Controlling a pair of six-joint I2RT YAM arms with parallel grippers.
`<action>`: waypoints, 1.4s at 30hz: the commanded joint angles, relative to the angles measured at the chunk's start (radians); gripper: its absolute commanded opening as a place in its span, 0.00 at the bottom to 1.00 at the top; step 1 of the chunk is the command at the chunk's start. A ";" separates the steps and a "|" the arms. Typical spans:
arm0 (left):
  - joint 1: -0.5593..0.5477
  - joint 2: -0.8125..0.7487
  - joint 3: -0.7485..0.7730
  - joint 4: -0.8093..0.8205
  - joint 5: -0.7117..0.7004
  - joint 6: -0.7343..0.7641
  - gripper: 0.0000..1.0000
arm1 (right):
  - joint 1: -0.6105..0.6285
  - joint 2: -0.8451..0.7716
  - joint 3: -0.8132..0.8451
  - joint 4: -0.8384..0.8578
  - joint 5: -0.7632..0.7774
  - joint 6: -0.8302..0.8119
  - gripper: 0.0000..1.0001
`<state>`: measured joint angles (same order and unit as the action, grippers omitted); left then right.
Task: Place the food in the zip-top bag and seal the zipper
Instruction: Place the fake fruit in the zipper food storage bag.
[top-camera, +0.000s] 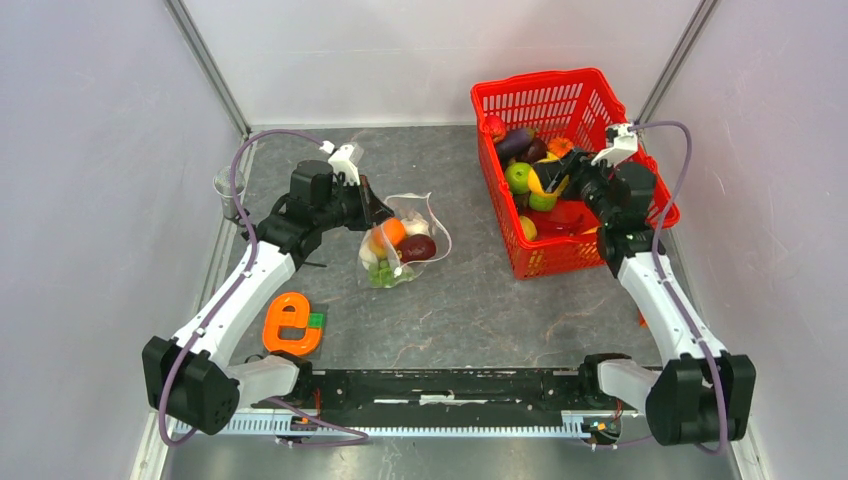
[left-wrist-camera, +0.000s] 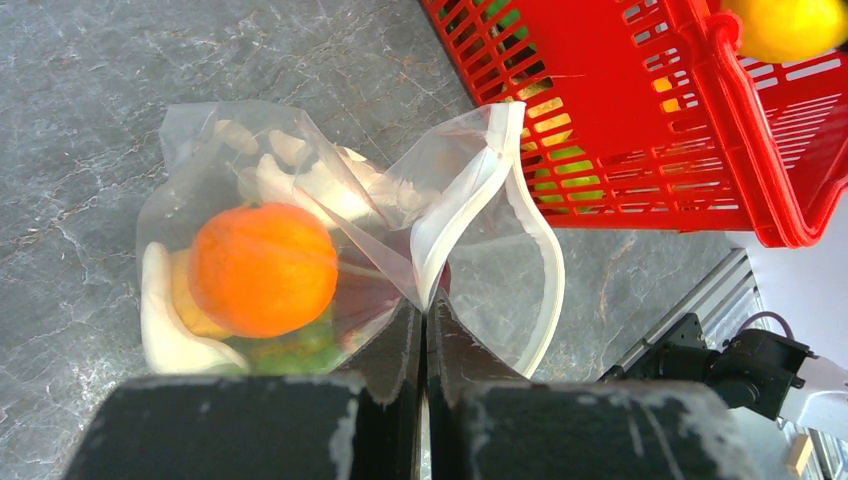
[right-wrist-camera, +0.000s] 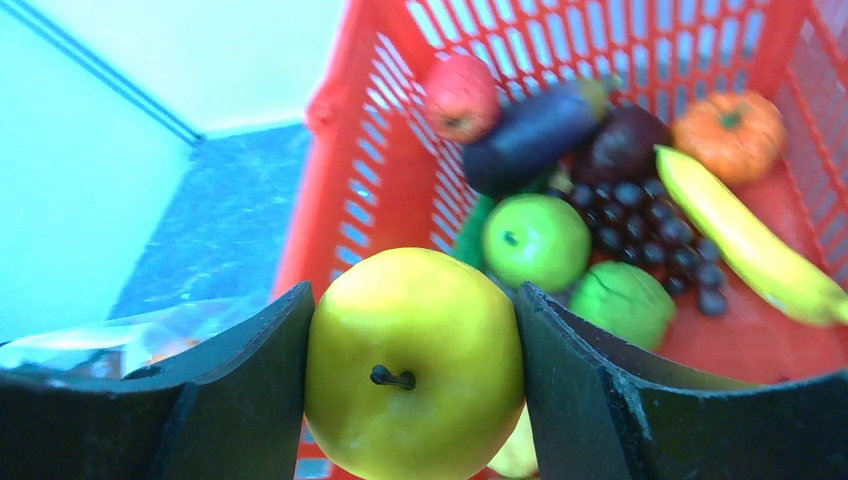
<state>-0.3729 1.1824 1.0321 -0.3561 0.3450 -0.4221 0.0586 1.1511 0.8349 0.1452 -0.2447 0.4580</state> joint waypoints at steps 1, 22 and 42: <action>-0.002 0.002 0.003 0.070 0.034 -0.037 0.04 | 0.038 -0.081 0.011 0.129 -0.164 0.044 0.58; -0.002 0.008 0.000 0.077 0.046 -0.046 0.04 | 0.650 0.137 0.128 0.125 0.026 -0.199 0.58; -0.002 -0.015 0.003 0.057 0.029 -0.034 0.03 | 0.801 0.140 0.125 0.149 0.307 -0.320 0.93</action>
<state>-0.3729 1.1995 1.0298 -0.3420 0.3676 -0.4400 0.8608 1.3643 0.9512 0.2874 0.0391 0.1593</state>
